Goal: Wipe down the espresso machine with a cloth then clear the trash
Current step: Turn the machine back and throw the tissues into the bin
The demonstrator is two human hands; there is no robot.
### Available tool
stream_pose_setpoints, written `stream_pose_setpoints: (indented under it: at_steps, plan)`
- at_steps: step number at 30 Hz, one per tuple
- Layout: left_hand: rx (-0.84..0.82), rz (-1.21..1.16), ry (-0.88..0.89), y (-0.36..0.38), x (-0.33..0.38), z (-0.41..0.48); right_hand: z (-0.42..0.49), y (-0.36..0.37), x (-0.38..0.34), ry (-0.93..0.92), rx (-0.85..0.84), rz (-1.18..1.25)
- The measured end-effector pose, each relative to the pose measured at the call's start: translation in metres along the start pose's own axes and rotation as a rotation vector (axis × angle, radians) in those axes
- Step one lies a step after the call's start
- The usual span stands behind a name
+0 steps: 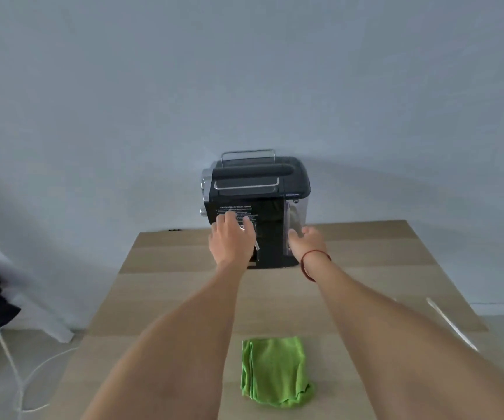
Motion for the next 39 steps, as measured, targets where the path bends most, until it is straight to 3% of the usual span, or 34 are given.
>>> stream_pose_setpoints:
  at_steps: [3,7,15,21,27,33,37,39]
  plan:
    - [0.088,-0.039,0.122,-0.016,0.030,0.031,0.025,-0.002,-0.033,-0.006,0.027,0.095]
    - [0.033,0.093,0.243,-0.013,0.051,0.069,0.053,0.009,-0.052,0.139,0.048,0.275]
    - [-0.008,0.143,0.283,0.008,0.043,0.101,0.069,0.028,-0.067,0.368,0.122,0.248]
    - [-0.133,0.201,0.273,0.016,0.045,0.114,0.077,0.031,-0.064,0.335,0.164,0.234]
    - [-0.248,0.252,0.265,0.016,0.046,0.138,0.086,0.023,-0.061,0.225,0.062,0.169]
    - [-0.261,0.262,0.238,0.017,0.040,0.152,0.099,0.004,-0.063,0.106,-0.120,0.140]
    - [-0.246,0.293,0.207,0.020,0.030,0.149,0.107,-0.011,-0.056,0.094,-0.076,0.228]
    - [-0.243,0.305,0.151,0.023,0.029,0.144,0.097,-0.013,-0.056,0.090,0.028,0.314]
Point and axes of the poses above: each hand's wrist, its own z-axis towards the middle knuckle, its own y-axis out of the palm, x = y × z, the point moved 9 cm from there along z, towards the middle knuckle, and after that the axes turned 7 degrees about -y, right-handed, at the moved point
